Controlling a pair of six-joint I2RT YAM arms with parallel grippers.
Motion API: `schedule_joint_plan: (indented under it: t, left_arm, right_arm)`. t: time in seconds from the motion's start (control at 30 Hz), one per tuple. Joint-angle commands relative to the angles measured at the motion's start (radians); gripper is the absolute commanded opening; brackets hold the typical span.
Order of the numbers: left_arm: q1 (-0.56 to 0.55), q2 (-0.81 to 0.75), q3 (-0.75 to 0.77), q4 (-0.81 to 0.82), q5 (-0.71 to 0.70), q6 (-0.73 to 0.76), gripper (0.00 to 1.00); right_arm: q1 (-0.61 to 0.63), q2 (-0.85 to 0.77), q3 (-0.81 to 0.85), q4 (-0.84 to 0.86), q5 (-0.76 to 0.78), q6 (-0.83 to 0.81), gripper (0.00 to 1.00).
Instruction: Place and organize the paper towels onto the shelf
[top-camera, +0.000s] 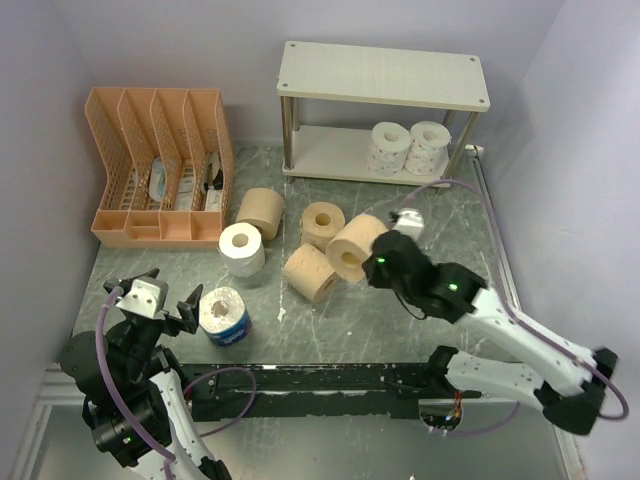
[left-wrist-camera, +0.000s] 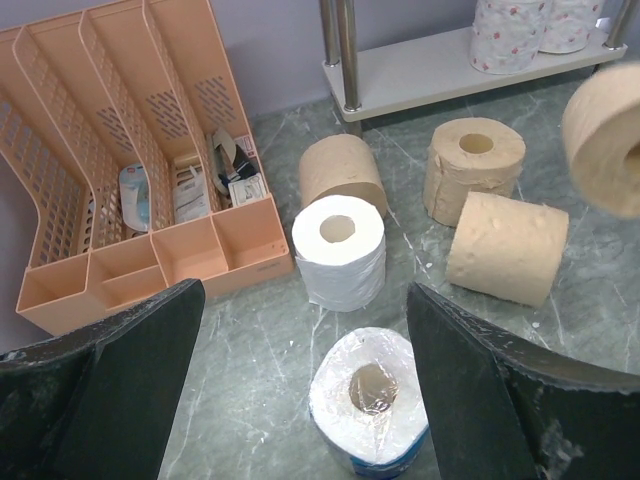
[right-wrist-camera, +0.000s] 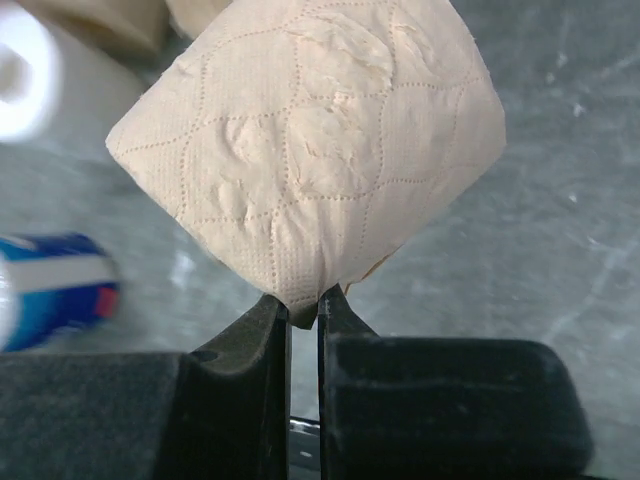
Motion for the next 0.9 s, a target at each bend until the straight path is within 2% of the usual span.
schedule_joint_plan:
  t: [0.0,0.07,0.2,0.27,0.43,0.63,0.77,0.8,0.87]
  left_arm:
    - [-0.007,-0.011,0.017,0.011,-0.011,-0.011,0.94]
    - [-0.007,-0.006,0.019,0.01,-0.009,-0.009,0.94]
    - [-0.007,-0.004,0.019,0.01,-0.008,-0.008,0.94]
    - [-0.006,-0.007,0.018,0.011,-0.008,-0.009,0.93]
    - [-0.007,-0.007,0.017,0.012,-0.002,-0.008,0.94]
    - [-0.007,-0.009,0.014,0.014,-0.004,-0.009,0.94]
    - [-0.008,-0.002,0.014,0.012,-0.003,-0.009,0.94]
    - [-0.008,0.001,0.014,0.013,-0.002,-0.009,0.94]
    - [-0.007,0.007,0.013,0.011,0.003,-0.005,0.94]
  right_arm:
    - [-0.068,-0.142,-0.045,0.166,-0.066,0.072,0.0]
    - [-0.07,-0.161,-0.044,0.163,-0.05,0.123,0.0]
    - [-0.073,-0.244,-0.091,0.296,-0.069,0.182,0.0]
    - [-0.087,-0.237,-0.055,0.321,-0.077,0.203,0.0]
    - [-0.104,-0.153,0.186,0.299,0.016,0.194,0.0]
    - [-0.162,0.017,0.56,0.254,0.177,0.181,0.0]
    - [-0.292,0.184,0.827,0.23,0.137,0.159,0.0]
    - [-0.376,0.243,0.909,0.216,0.059,0.182,0.0]
    - [-0.549,0.315,0.973,0.214,-0.126,0.263,0.0]
